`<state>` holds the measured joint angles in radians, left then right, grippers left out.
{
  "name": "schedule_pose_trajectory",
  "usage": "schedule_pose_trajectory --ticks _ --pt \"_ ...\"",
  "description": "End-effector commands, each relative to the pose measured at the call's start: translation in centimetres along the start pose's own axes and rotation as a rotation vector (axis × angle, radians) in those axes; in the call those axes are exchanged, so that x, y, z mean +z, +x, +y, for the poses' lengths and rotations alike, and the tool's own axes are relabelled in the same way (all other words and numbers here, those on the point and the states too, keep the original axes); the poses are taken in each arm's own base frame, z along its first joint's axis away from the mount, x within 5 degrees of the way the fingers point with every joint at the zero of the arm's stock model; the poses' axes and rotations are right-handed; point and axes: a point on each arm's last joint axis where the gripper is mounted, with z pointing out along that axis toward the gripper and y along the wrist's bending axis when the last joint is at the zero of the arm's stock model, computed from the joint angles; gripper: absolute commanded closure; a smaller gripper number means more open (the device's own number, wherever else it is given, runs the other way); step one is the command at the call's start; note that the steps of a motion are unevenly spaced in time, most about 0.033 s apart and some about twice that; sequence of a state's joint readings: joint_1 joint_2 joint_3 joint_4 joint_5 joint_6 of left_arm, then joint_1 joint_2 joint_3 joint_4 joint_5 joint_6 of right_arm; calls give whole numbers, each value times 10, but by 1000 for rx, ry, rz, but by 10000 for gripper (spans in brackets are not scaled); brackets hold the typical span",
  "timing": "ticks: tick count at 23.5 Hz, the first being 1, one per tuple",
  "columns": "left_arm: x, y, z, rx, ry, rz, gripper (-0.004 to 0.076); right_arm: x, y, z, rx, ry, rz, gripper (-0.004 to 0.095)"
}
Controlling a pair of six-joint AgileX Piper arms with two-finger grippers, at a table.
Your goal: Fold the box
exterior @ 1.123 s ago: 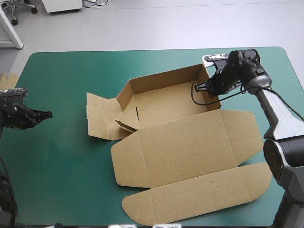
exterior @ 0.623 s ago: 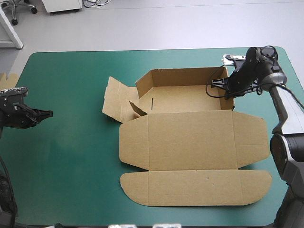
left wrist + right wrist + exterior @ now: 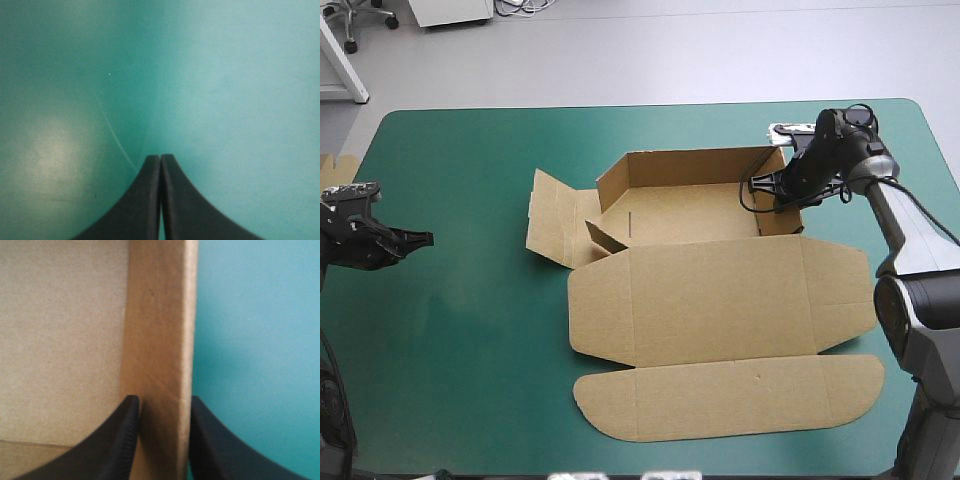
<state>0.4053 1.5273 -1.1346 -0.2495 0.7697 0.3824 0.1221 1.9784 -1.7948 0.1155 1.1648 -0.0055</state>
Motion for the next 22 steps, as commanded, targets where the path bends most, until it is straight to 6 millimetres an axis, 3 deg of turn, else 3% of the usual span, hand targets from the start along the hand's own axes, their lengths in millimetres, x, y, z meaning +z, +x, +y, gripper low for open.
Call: schedule_pose_trajectory --ticks 1,3,5,10,14,16,19,22 --pt "-18 -12 -2 -5 -7 -97 734 -32 -3 4 -31 -7 -89 399" --pt "-18 -12 -2 -6 -6 -97 734 -37 -3 4 -33 -8 -101 279" --pt "-18 -12 -2 -6 -5 -95 734 -44 -2 4 -40 6 -116 229" --pt "-18 -12 -2 -8 -4 -96 734 -73 2 4 -57 38 -180 229" --pt "-18 -12 -2 -6 -6 -101 734 -109 12 9 -67 20 -252 229" --pt "-18 -12 -2 -6 -6 -101 734 -115 10 9 -77 30 -305 229" --pt "-18 -13 -2 -6 -6 -102 734 -110 2 9 -79 27 -359 229" --pt "-18 -13 -2 -9 -1 -110 734 -86 -8 10 -82 26 -341 233"
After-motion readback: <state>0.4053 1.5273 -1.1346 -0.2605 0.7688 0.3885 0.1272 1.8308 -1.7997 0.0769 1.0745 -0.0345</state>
